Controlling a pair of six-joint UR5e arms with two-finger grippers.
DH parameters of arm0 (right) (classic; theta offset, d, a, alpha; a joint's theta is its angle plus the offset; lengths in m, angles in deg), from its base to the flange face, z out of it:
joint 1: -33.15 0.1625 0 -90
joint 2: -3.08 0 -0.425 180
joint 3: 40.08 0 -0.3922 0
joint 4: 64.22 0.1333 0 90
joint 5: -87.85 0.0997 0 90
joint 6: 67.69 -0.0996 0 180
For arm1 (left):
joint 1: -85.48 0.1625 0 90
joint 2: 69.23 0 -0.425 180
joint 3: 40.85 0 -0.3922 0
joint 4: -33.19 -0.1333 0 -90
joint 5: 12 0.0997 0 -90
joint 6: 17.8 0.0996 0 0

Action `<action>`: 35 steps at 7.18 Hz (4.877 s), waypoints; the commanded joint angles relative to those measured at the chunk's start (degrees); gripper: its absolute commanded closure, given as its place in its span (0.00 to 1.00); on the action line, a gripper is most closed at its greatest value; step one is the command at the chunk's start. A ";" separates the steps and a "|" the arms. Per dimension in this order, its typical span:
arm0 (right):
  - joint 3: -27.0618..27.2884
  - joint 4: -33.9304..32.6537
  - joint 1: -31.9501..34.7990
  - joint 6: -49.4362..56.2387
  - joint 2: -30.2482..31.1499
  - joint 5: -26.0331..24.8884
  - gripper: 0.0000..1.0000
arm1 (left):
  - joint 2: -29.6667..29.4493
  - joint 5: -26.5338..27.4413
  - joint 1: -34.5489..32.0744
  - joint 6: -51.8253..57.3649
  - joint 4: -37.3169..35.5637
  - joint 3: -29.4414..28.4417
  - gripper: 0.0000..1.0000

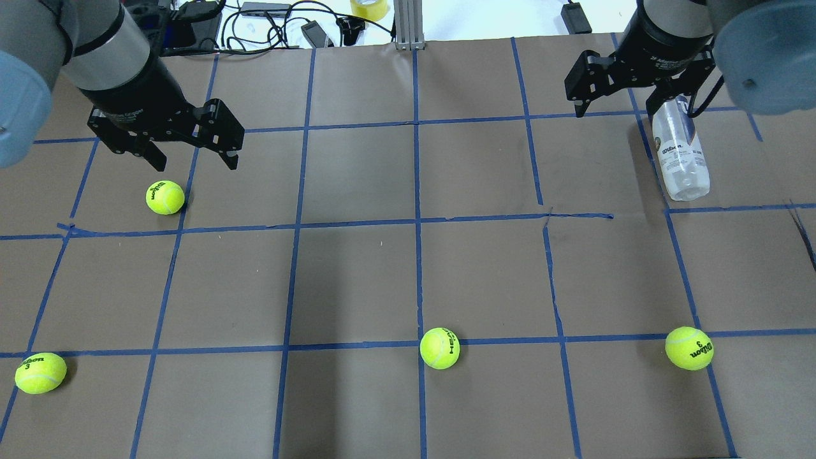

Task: Lift up tennis ball bucket
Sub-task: 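Move the right gripper down over the upright clear Wilson ball can, then close the right gripper around the top of the ball can, then lift the can with the right gripper and carry it toward the table center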

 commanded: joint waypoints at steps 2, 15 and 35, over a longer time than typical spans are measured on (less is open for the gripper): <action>-5.85 -8.41 -7.49 1.03 -12.87 0.04 0.00 | 0.09 0.07 0.00 0.00 0.19 0.00 0.00; -24.26 -14.77 -16.93 16.77 -43.17 -1.98 0.00 | 0.18 0.07 0.00 -0.09 0.28 0.00 0.00; -4.92 -32.06 31.38 50.06 -28.39 -1.02 0.90 | 0.35 1.56 22.40 17.93 -4.73 -2.64 0.00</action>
